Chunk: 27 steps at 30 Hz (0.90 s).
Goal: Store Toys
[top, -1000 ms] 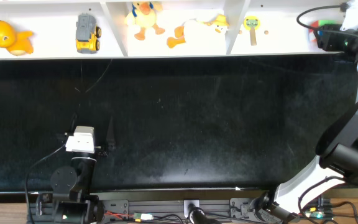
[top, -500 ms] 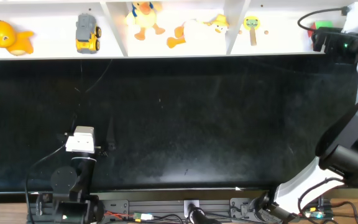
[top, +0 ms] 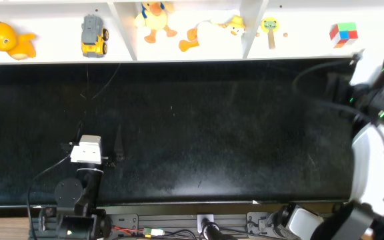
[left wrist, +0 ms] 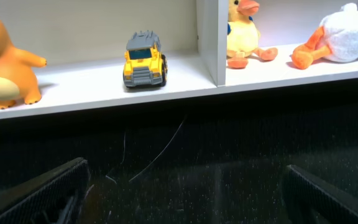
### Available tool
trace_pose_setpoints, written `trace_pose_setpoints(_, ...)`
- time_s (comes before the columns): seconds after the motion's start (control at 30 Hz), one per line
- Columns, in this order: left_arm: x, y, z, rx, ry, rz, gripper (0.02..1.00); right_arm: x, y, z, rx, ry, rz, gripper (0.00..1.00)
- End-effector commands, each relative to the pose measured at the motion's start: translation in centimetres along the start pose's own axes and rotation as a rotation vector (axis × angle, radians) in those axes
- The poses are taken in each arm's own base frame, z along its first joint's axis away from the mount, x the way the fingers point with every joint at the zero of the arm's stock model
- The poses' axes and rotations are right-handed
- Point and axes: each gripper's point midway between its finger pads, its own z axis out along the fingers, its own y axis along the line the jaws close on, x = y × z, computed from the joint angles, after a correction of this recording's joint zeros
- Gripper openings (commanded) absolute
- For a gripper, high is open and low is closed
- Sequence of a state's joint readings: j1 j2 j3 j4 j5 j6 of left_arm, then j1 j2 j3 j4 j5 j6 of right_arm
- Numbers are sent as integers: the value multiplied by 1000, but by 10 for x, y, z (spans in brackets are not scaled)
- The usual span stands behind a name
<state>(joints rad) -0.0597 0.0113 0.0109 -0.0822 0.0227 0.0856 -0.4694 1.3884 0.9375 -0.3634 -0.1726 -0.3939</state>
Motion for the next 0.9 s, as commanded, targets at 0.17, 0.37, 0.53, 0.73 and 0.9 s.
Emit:
trace_pose_setpoints(0.17,0,-1,0,5,-4,16,996,29,64,-34,147,-100,-170,996)
trace_pose_setpoints(0.37,0,-1,0,5,-4,16,998,51,108,-67,78,-225,-168,996)
trace_pose_setpoints(0.53,0,-1,0,5,-4,16,996,66,105,-92,80,-377,-93,993)
trace_pose_setpoints(0.73,0,-1,0,5,-3,16,996,75,114,-106,20,-551,-59,996)
trace_pose_setpoints(0.9,0,-1,0,5,-3,16,998,79,122,-107,-39,-618,-3,996)
